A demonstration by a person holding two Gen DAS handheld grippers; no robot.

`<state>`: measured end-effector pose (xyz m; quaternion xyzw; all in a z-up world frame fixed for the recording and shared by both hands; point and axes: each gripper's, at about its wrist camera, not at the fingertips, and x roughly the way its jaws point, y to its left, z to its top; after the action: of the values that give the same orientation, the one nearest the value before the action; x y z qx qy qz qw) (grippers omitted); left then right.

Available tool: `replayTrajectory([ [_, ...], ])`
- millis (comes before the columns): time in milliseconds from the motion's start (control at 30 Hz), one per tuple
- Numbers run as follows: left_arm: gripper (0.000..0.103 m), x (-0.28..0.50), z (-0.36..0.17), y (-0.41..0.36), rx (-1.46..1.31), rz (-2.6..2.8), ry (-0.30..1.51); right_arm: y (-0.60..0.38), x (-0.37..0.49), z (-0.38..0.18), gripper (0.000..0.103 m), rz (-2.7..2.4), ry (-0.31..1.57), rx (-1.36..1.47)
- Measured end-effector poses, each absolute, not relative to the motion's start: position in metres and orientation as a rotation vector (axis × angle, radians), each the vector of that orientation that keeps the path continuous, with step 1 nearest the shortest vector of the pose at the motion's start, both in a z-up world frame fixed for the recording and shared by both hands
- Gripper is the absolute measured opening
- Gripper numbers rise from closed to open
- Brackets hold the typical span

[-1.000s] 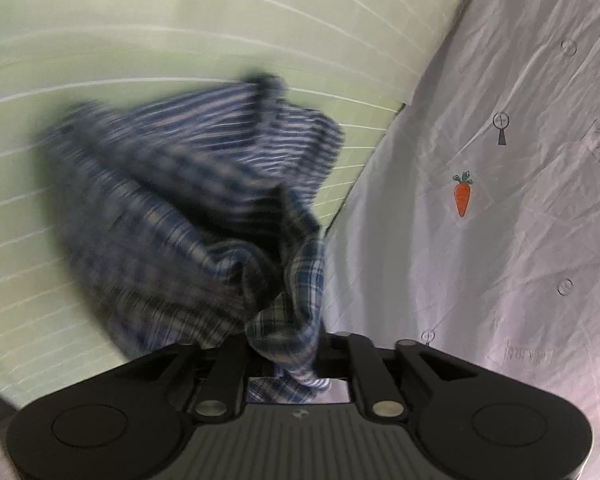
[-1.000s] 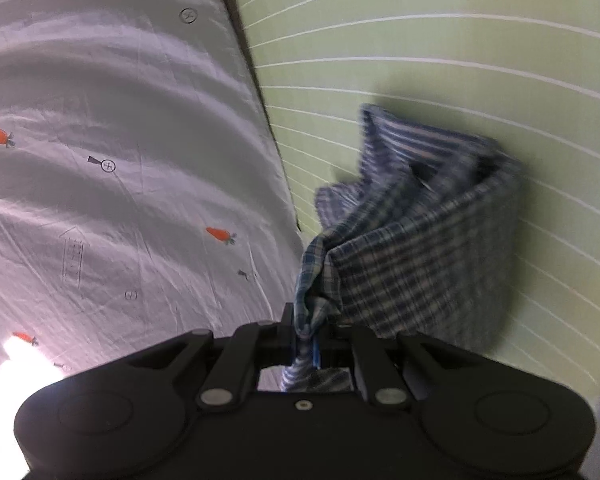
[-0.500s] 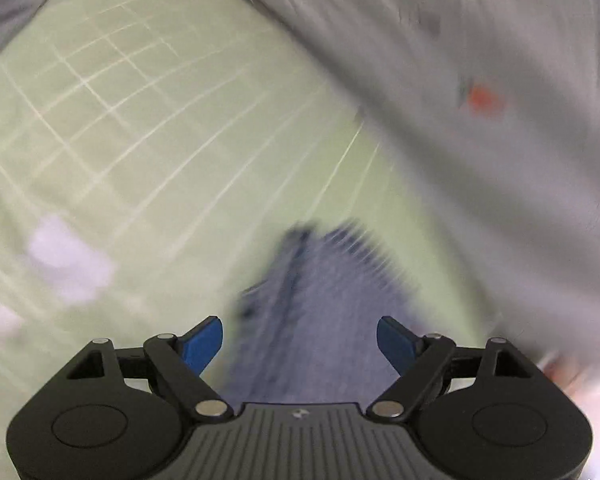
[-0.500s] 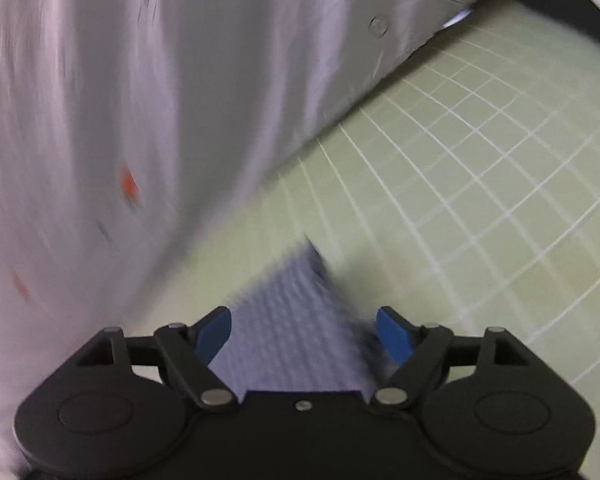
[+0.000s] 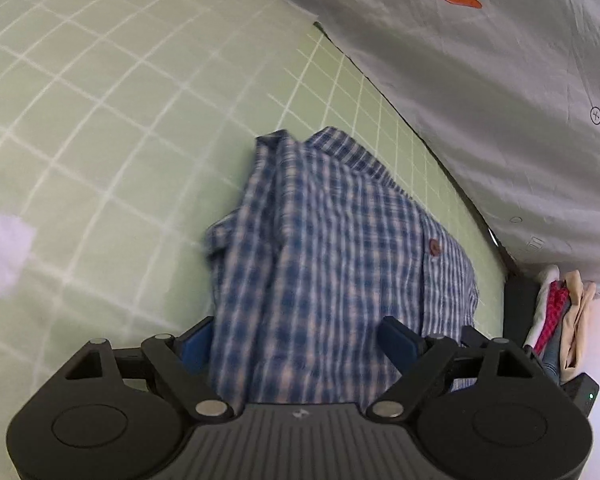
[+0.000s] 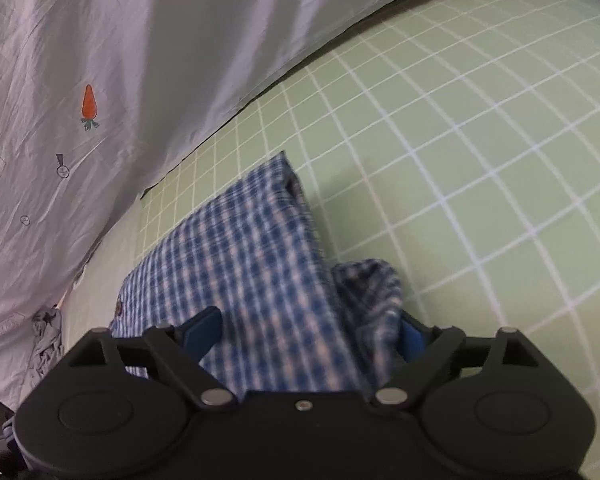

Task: Fold clothes
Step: 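Grasp the folded shirt bundle with both grippers and lift it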

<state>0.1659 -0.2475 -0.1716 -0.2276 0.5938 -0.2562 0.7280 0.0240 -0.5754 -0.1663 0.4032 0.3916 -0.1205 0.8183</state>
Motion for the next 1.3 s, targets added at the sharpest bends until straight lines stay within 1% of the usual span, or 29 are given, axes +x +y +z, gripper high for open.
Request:
replayTrajectory([
  [100,0.085,0.168,-0.177,-0.252,-0.547,-0.594,1.313,-0.567,0.038,-0.167,0.098,-0.229,0.838,0.867],
  [167,0.079,0.169,-0.181,-0.253,-0.587,-0.615,1.318,-0.557,0.045,-0.166,0.101,-0.208,0.844,0.854],
  [233,0.066,0.165,-0.185,-0.251,-0.625,-0.641,1.323,-0.546,0.049,-0.167,0.100,-0.160,0.847,0.860],
  [267,0.062,0.163,-0.189,-0.251,-0.642,-0.649,1.325,-0.540,0.050,-0.169,0.097,-0.127,0.848,0.881],
  [300,0.055,0.162,-0.192,-0.252,-0.659,-0.656,1.327,-0.535,0.052,-0.171,0.092,-0.093,0.849,0.902],
  [333,0.048,0.160,-0.194,-0.252,-0.673,-0.663,1.330,-0.529,0.053,-0.172,0.077,-0.060,0.850,0.922],
  [367,0.045,0.158,-0.195,-0.252,-0.674,-0.670,1.335,-0.524,0.052,-0.175,0.060,-0.040,0.848,0.947],
  [400,0.040,0.157,-0.194,-0.252,-0.671,-0.678,1.337,-0.520,0.050,-0.177,0.052,-0.032,0.847,0.970],
  [433,0.038,0.155,-0.191,-0.252,-0.654,-0.689,1.333,-0.516,0.045,-0.177,0.043,-0.034,0.840,0.986],
  [467,0.038,0.153,-0.187,-0.252,-0.636,-0.699,1.329,-0.512,0.041,-0.176,0.038,-0.039,0.832,1.000],
  [533,0.038,0.147,-0.177,-0.254,-0.605,-0.713,1.321,-0.507,0.029,-0.173,0.034,-0.042,0.820,1.015],
  [700,0.038,0.122,-0.152,-0.271,-0.560,-0.775,1.312,-0.502,-0.013,-0.150,0.032,-0.080,0.780,1.041],
  [867,0.038,0.097,-0.129,-0.305,-0.521,-0.908,1.297,-0.521,-0.059,-0.120,0.032,-0.137,0.695,1.017],
  [1067,0.038,0.065,-0.102,-0.375,-0.463,-1.069,1.278,-0.576,-0.129,-0.088,0.031,-0.209,0.584,0.972],
  [1300,0.038,0.016,-0.075,-0.485,-0.410,-1.185,1.213,-0.663,-0.204,-0.049,0.031,-0.260,0.474,0.882],
])
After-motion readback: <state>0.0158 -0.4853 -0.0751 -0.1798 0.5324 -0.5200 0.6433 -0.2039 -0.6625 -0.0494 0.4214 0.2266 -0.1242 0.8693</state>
